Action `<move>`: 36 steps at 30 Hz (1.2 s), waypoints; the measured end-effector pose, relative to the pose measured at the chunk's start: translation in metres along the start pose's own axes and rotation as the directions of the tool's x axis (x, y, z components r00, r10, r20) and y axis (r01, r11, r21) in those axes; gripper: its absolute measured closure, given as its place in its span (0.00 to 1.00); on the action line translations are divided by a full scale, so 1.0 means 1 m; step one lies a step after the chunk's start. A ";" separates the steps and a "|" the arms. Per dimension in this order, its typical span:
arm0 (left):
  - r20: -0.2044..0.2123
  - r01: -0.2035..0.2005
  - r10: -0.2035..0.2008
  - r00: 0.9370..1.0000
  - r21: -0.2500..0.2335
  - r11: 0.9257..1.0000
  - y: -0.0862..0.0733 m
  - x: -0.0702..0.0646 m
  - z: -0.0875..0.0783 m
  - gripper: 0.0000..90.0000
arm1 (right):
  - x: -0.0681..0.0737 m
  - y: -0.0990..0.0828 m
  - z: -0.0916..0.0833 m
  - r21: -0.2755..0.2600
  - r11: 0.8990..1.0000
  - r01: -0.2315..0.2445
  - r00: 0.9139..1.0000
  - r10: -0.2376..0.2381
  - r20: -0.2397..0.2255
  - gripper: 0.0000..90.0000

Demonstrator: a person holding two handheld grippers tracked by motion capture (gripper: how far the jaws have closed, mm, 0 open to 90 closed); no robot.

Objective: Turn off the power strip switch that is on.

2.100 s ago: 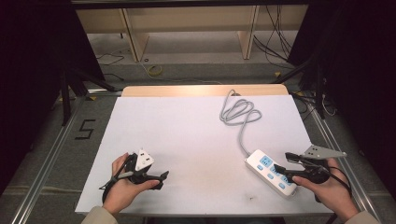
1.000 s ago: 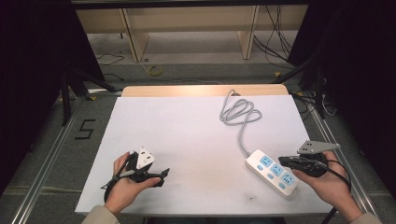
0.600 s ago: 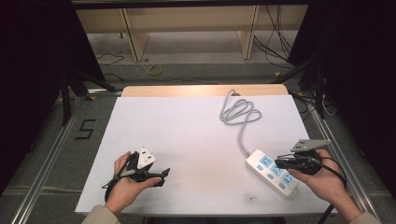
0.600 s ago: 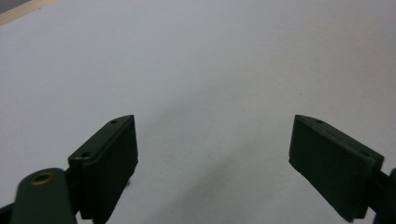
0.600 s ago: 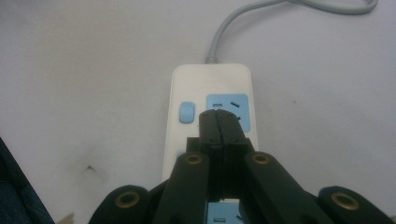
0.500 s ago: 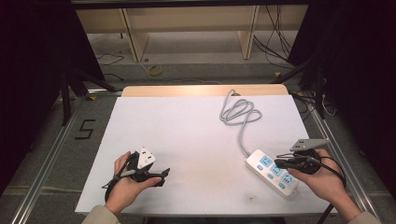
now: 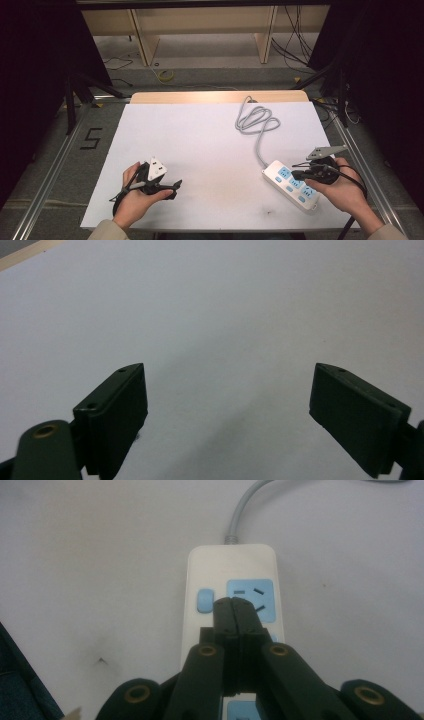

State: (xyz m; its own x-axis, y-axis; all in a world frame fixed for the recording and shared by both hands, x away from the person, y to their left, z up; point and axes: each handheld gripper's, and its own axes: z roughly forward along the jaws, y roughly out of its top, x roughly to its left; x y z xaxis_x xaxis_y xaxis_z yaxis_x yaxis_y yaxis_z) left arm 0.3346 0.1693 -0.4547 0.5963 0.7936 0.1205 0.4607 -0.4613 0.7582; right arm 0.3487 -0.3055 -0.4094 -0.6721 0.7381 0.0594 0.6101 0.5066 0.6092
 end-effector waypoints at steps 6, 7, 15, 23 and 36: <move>-0.003 -0.003 0.003 1.000 0.001 1.000 0.000 0.000 0.000 0.17 | 0.001 0.002 0.003 0.033 0.999 -0.007 1.000 0.007 0.000 1.00; -0.004 -0.004 0.004 1.000 0.001 1.000 0.000 0.000 0.000 0.17 | 0.001 0.002 0.003 0.036 0.999 -0.006 1.000 0.006 0.000 1.00; -0.004 -0.003 0.003 1.000 0.002 1.000 0.000 0.000 0.001 0.17 | 0.003 0.006 0.007 0.068 0.998 -0.002 1.000 0.002 -0.003 1.00; -0.007 -0.007 0.007 1.000 0.004 1.000 0.000 0.000 0.002 0.17 | 0.006 0.008 0.012 0.108 0.994 0.016 1.000 -0.017 0.006 1.00; -0.008 -0.015 0.015 1.000 0.010 1.000 0.001 0.000 0.002 0.17 | 0.008 0.009 0.019 0.165 0.986 0.034 0.999 -0.035 0.002 1.00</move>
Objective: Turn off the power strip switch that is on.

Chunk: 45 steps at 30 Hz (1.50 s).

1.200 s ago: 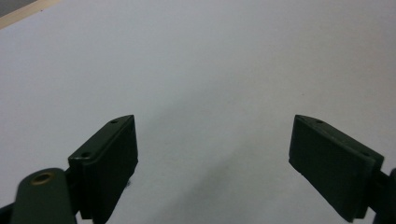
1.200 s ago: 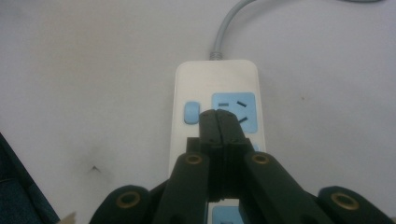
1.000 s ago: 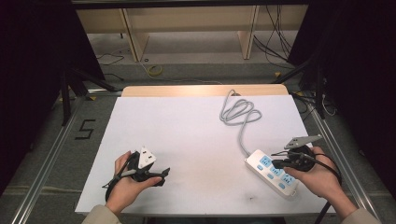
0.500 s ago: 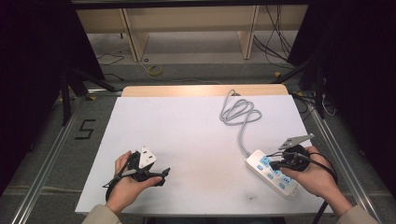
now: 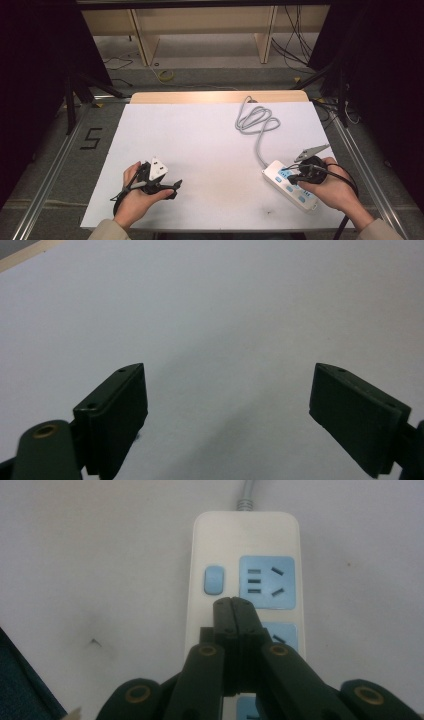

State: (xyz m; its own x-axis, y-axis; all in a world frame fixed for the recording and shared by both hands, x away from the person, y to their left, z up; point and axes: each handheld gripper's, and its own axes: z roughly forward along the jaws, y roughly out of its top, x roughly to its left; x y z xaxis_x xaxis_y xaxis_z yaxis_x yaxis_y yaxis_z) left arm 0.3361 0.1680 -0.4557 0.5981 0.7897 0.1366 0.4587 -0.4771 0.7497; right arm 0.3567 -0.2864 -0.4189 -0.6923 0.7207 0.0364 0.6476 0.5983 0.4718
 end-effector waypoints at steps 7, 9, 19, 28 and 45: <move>0.000 -0.003 0.003 1.000 0.001 1.000 0.000 0.000 0.000 0.17 | 0.002 0.001 0.003 0.023 1.000 0.009 1.000 -0.009 -0.005 1.00; -0.001 -0.003 0.003 1.000 0.002 1.000 0.000 0.000 0.000 0.17 | 0.002 0.002 0.005 0.029 1.000 0.012 1.000 -0.012 -0.004 1.00; -0.003 -0.006 0.006 1.000 0.003 1.000 0.000 0.000 0.000 0.17 | 0.004 0.002 0.009 0.061 0.998 0.023 1.000 -0.023 -0.003 1.00; -0.003 -0.006 0.006 1.000 0.002 1.000 0.000 0.000 0.001 0.17 | 0.006 0.003 0.010 0.084 0.996 0.030 1.000 -0.029 -0.012 1.00; -0.003 -0.010 0.010 1.000 0.002 1.000 0.000 0.000 0.001 0.17 | 0.007 0.003 0.012 0.128 0.991 0.032 0.999 -0.030 -0.015 1.00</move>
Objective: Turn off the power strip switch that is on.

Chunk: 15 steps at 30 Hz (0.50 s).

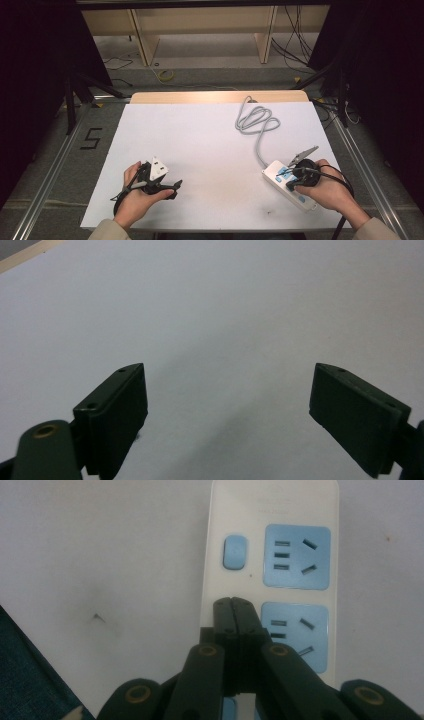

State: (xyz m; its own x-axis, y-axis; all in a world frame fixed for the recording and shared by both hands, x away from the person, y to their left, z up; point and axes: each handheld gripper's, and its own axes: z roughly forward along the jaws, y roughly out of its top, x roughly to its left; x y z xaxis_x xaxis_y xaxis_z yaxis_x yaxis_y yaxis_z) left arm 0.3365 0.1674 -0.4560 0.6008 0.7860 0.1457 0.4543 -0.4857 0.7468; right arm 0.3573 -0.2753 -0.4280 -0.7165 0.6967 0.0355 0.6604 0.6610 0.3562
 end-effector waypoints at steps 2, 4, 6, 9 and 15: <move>0.000 0.000 0.000 1.000 0.000 1.000 0.000 0.000 0.000 0.17 | 0.000 0.000 0.000 0.004 1.000 0.001 1.000 -0.001 0.000 1.00; 0.000 0.002 -0.002 1.000 -0.001 1.000 0.000 0.000 0.000 0.17 | 0.000 0.000 0.000 0.007 1.000 0.001 1.000 -0.001 -0.001 1.00; 0.001 0.002 -0.002 1.000 -0.002 1.000 0.000 0.000 0.000 0.17 | 0.000 0.000 0.000 0.009 1.000 0.002 1.000 -0.002 -0.002 1.00; 0.001 0.004 -0.004 1.000 -0.004 1.000 0.000 0.000 0.000 0.17 | 0.001 0.001 0.000 0.017 1.000 0.003 1.000 -0.003 -0.001 1.00; 0.000 0.005 -0.005 1.000 -0.005 1.000 0.000 0.000 0.000 0.17 | 0.003 0.002 0.001 0.031 0.999 0.011 1.000 -0.012 0.011 1.00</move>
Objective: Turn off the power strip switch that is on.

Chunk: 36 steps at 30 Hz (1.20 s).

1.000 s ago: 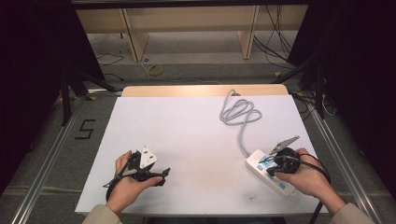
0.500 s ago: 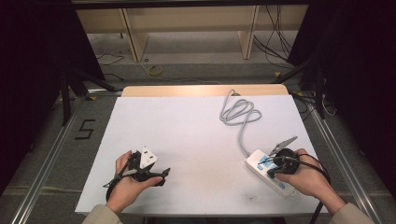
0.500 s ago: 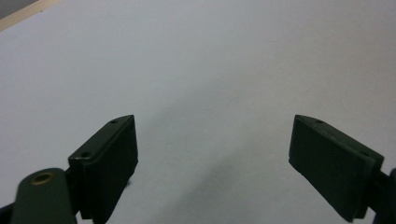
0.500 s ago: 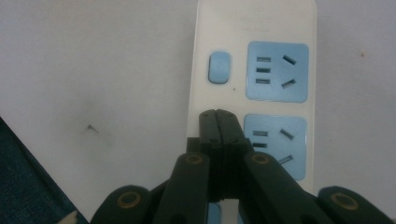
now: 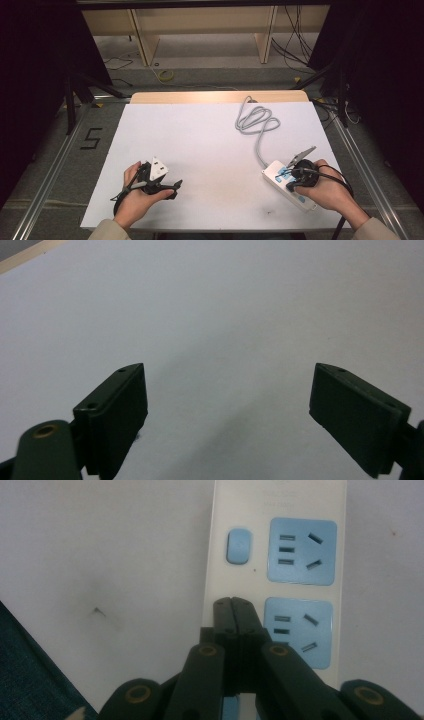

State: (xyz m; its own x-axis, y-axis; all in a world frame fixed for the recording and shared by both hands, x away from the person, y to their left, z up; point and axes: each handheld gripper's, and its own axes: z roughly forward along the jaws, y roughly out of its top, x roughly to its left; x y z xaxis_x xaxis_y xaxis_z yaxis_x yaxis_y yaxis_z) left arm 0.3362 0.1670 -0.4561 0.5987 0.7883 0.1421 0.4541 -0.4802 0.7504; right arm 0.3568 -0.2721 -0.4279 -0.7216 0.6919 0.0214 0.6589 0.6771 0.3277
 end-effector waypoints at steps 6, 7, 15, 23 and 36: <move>0.000 -0.002 0.002 1.000 0.000 1.000 0.000 0.000 0.000 0.17 | 0.002 0.001 0.000 0.012 1.000 0.006 1.000 -0.006 0.011 1.00; 0.000 -0.001 0.001 1.000 0.000 1.000 0.000 0.000 0.000 0.17 | 0.002 0.002 0.000 0.015 1.000 0.005 1.000 -0.005 0.014 1.00; -0.001 0.000 0.000 1.000 0.000 1.000 0.000 0.000 0.000 0.17 | 0.004 0.003 0.001 0.027 1.000 0.009 1.000 -0.010 0.027 1.00; -0.001 -0.005 0.005 1.000 0.000 1.000 0.000 0.000 0.000 0.17 | 0.006 0.003 0.001 0.042 0.999 0.012 0.999 -0.013 0.030 1.00; 0.000 -0.003 0.003 1.000 0.000 1.000 0.001 -0.001 0.000 0.17 | 0.007 0.005 0.002 0.061 0.998 -0.005 0.999 0.003 0.036 1.00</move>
State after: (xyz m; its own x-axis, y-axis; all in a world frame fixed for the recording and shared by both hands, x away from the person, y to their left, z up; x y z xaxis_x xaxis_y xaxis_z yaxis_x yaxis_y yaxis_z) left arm 0.3360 0.1654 -0.4559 0.6005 0.7865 0.1444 0.4524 -0.4830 0.7497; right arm 0.3561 -0.2635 -0.4278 -0.7116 0.7025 -0.0114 0.6745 0.6876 0.2689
